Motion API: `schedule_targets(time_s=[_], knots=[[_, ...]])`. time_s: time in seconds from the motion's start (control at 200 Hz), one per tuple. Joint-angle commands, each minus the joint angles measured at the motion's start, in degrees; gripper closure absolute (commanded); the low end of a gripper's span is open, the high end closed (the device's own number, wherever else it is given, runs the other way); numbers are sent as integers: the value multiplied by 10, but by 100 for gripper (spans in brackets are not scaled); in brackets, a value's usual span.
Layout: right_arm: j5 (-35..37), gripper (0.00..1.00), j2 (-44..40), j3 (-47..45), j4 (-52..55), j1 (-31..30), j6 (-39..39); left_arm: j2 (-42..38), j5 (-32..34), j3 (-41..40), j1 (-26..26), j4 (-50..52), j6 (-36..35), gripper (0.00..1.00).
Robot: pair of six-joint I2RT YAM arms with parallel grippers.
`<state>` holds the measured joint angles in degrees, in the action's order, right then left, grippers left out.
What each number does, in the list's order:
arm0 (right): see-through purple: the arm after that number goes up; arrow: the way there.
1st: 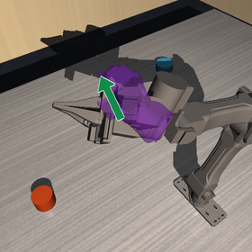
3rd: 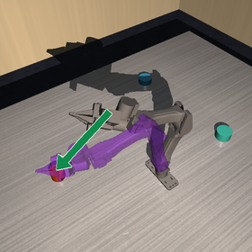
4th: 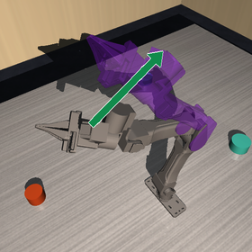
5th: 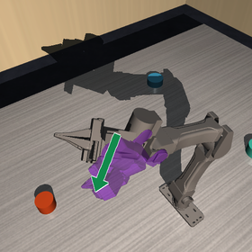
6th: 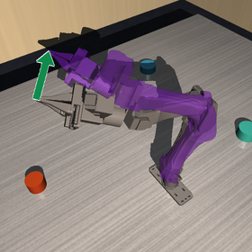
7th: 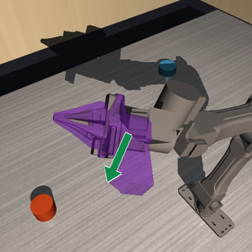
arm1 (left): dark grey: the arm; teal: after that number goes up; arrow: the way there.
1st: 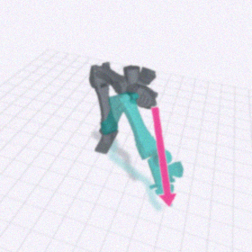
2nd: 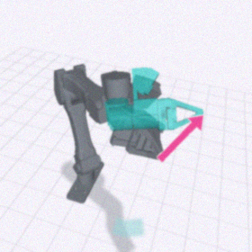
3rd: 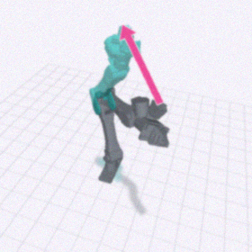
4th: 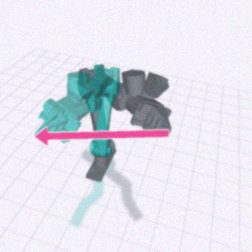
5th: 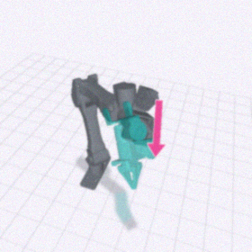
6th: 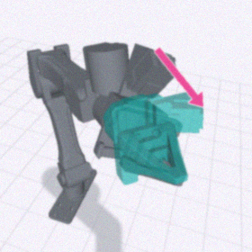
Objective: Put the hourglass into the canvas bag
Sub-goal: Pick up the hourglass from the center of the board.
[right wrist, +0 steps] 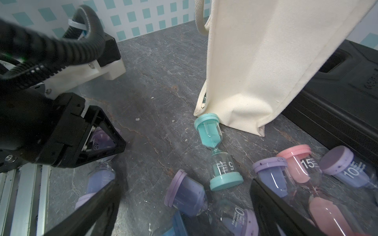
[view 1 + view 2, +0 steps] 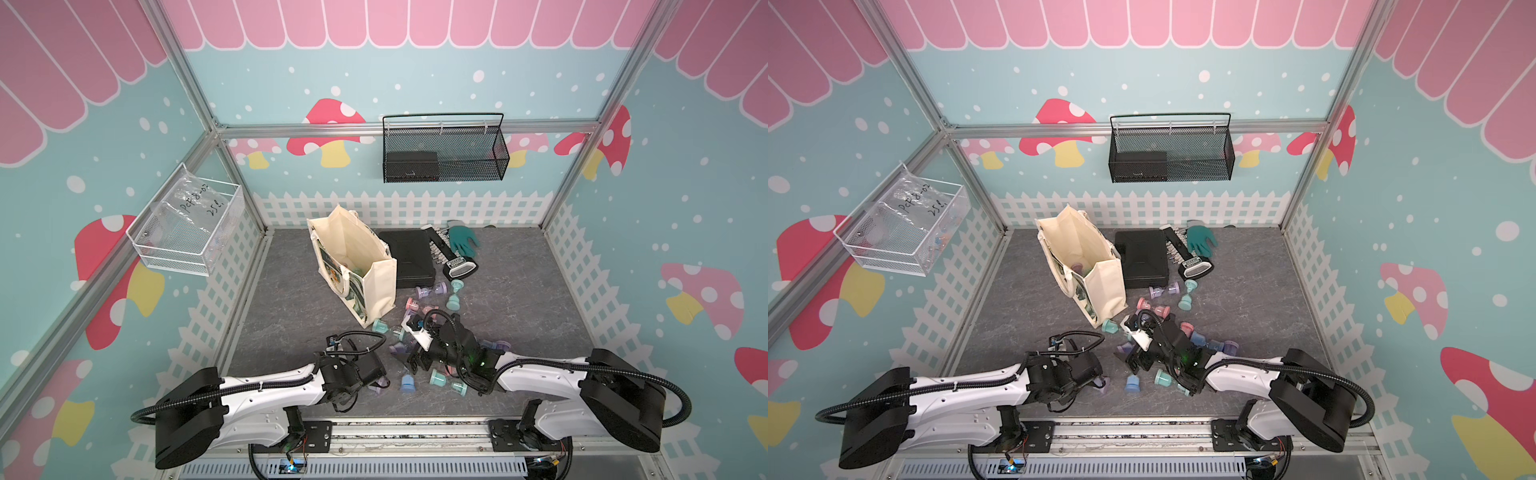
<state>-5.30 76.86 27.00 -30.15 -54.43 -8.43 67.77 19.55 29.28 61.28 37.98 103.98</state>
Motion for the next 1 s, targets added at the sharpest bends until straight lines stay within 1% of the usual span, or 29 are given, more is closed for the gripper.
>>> schedule_targets(time_s=[0.0, 0.185, 0.615, 0.745, 0.885, 0.996], knots=[[12, 0, -9, 0, -1, -3, 5, 4, 16, -3, -9, -3, -8, 54], [16, 1, -11, 4, 2, -3, 0, -12, 24, 4, -21, 13, -27, 57], [45, 0, -43, 20, 18, -2, -19, -73, 58, 26, -49, 62, -92, 57], [48, 0, -54, 24, 22, -2, -24, -98, 78, 34, -57, 77, -115, 57], [47, 0, -57, 42, 26, -1, -27, -127, 94, 53, -73, 97, -151, 57], [40, 0, -61, 60, 28, -1, -27, -143, 103, 82, -94, 123, -199, 58]])
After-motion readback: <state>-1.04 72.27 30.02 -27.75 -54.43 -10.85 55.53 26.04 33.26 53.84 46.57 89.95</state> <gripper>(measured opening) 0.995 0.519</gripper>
